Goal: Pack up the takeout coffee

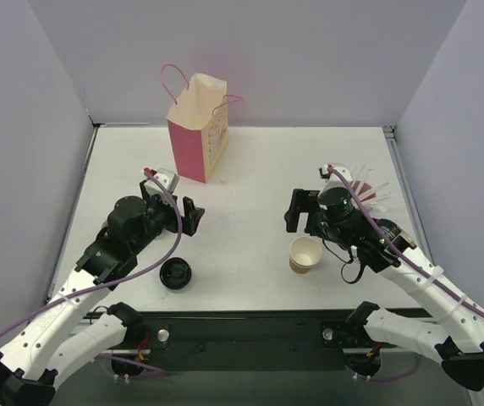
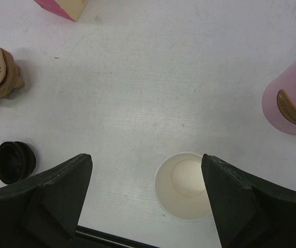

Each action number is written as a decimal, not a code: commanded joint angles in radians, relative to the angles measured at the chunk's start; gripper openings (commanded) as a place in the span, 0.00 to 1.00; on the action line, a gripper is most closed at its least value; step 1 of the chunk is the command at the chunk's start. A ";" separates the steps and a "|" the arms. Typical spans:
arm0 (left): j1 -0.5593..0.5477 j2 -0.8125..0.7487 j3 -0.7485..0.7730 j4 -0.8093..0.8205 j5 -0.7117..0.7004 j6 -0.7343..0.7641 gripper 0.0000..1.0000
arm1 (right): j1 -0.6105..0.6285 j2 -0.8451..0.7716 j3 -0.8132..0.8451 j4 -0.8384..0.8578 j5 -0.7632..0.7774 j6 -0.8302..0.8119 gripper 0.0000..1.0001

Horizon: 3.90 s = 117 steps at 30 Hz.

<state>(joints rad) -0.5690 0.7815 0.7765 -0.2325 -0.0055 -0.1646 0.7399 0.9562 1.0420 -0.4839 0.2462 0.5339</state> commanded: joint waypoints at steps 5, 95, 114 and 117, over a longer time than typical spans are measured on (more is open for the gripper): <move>-0.002 0.158 0.243 -0.039 -0.194 0.040 0.92 | -0.010 -0.025 0.010 -0.077 0.010 -0.060 0.86; -0.078 0.177 0.122 -0.086 -0.296 0.054 0.90 | -0.229 0.055 0.009 -0.018 -0.194 0.072 0.00; -0.075 0.153 0.063 -0.475 -0.256 -0.395 0.81 | 0.004 0.476 -0.022 0.197 -0.111 0.152 0.03; -0.077 0.208 0.043 -0.476 -0.237 -0.430 0.77 | 0.004 0.495 -0.028 0.197 -0.105 0.159 0.06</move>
<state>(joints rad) -0.6453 0.9382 0.8394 -0.6872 -0.3061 -0.5159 0.7395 1.4406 1.0214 -0.3119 0.0895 0.6739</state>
